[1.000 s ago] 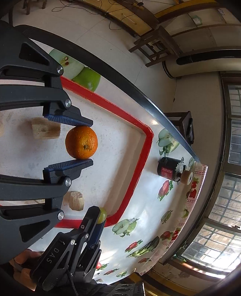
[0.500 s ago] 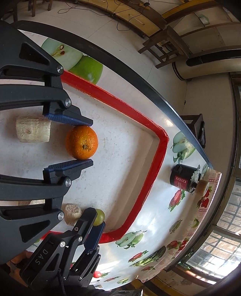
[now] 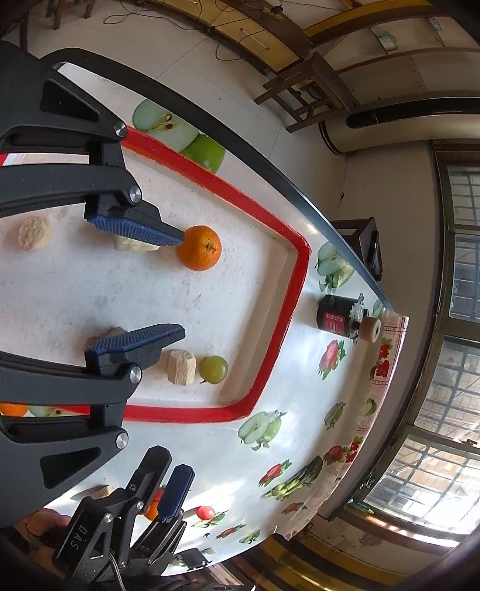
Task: Organize fruits
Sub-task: 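Move right tool to the dark plum while left tool approaches another orange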
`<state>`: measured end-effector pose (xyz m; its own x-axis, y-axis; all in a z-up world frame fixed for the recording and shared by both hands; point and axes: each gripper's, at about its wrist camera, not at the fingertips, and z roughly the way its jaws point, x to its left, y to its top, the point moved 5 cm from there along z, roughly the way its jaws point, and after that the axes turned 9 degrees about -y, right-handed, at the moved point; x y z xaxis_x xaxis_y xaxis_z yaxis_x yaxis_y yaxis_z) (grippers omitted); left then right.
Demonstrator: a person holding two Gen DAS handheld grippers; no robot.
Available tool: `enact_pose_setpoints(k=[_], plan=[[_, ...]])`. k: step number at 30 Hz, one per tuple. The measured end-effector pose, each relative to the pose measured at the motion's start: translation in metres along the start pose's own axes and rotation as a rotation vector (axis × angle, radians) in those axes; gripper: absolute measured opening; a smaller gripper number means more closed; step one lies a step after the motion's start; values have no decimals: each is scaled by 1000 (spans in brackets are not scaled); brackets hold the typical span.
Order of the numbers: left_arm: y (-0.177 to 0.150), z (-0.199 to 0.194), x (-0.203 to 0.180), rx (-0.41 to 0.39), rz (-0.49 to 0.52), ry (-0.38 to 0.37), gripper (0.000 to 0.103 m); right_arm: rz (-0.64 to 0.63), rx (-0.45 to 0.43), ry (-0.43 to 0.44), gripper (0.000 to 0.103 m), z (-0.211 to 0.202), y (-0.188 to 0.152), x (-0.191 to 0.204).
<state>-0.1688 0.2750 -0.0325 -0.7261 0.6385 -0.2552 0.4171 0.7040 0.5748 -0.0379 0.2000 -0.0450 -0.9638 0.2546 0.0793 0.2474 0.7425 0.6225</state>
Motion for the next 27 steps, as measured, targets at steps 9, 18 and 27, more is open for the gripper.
enact_pose_setpoints(k=[9, 18, 27], plan=[[-42, -23, -53, 22, 102, -96, 42, 25, 11, -20, 46, -48, -60, -25], [-92, -31, -110, 90, 321, -177, 42, 31, 23, -33, 46, -84, -114, -42], [-124, -17, -143, 240, 776, -99, 42, 39, 54, 2, 46, -111, -157, -48]])
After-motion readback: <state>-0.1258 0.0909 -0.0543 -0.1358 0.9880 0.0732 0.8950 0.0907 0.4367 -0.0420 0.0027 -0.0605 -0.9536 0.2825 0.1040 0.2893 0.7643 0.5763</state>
